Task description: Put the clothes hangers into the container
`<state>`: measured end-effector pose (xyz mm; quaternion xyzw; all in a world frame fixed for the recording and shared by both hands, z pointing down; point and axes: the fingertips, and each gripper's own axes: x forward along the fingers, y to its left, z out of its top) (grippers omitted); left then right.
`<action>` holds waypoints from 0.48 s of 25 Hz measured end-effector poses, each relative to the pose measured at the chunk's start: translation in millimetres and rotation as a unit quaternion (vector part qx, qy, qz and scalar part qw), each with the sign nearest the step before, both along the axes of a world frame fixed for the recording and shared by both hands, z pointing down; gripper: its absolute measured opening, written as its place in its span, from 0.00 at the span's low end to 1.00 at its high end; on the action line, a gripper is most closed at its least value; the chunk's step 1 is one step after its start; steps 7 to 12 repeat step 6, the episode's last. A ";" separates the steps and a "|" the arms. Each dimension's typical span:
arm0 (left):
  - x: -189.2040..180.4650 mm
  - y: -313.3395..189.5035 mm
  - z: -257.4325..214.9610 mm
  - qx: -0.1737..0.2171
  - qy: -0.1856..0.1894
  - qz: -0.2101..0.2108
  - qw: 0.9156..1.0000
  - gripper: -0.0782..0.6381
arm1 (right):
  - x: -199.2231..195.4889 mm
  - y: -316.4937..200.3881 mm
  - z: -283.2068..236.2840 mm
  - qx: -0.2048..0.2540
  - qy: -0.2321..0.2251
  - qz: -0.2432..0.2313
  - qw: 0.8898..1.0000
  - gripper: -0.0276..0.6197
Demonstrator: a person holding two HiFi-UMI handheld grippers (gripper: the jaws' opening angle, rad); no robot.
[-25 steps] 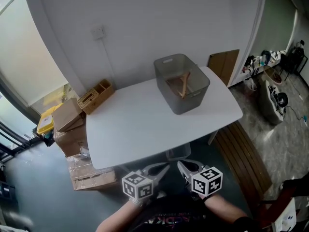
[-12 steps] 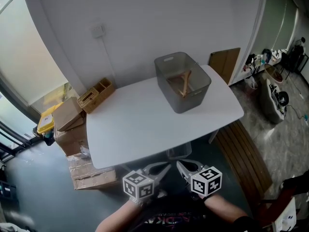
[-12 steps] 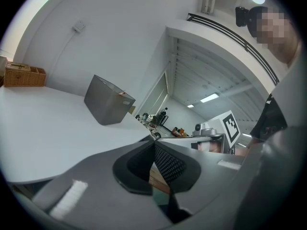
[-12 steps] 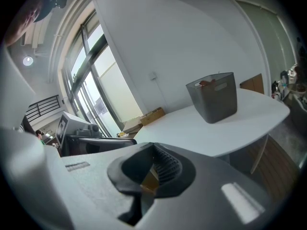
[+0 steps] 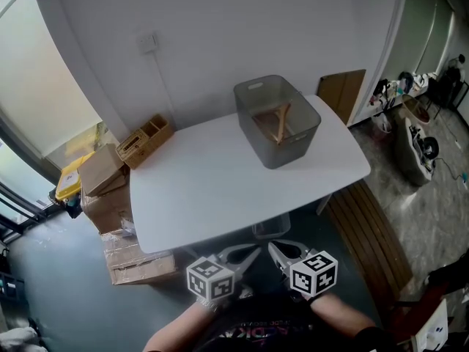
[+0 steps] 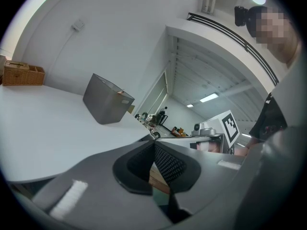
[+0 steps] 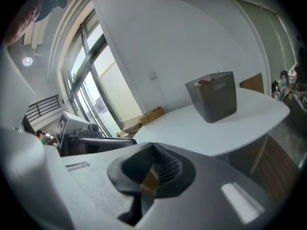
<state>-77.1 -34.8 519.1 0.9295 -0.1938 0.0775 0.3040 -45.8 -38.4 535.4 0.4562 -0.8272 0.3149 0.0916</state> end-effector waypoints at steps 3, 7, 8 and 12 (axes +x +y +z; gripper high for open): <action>2.3 1.4 1.0 0.000 0.000 0.000 1.000 0.12 | 2.6 0.9 0.8 0.001 0.000 0.000 1.000 0.05; 5.7 2.3 1.1 0.000 0.002 0.002 1.000 0.12 | 5.8 0.8 0.7 0.001 0.000 0.001 1.000 0.05; 5.7 2.3 1.1 0.000 0.002 0.002 1.000 0.12 | 5.8 0.8 0.7 0.001 0.000 0.001 1.000 0.05; 5.7 2.3 1.1 0.000 0.002 0.002 1.000 0.12 | 5.8 0.8 0.7 0.001 0.000 0.001 1.000 0.05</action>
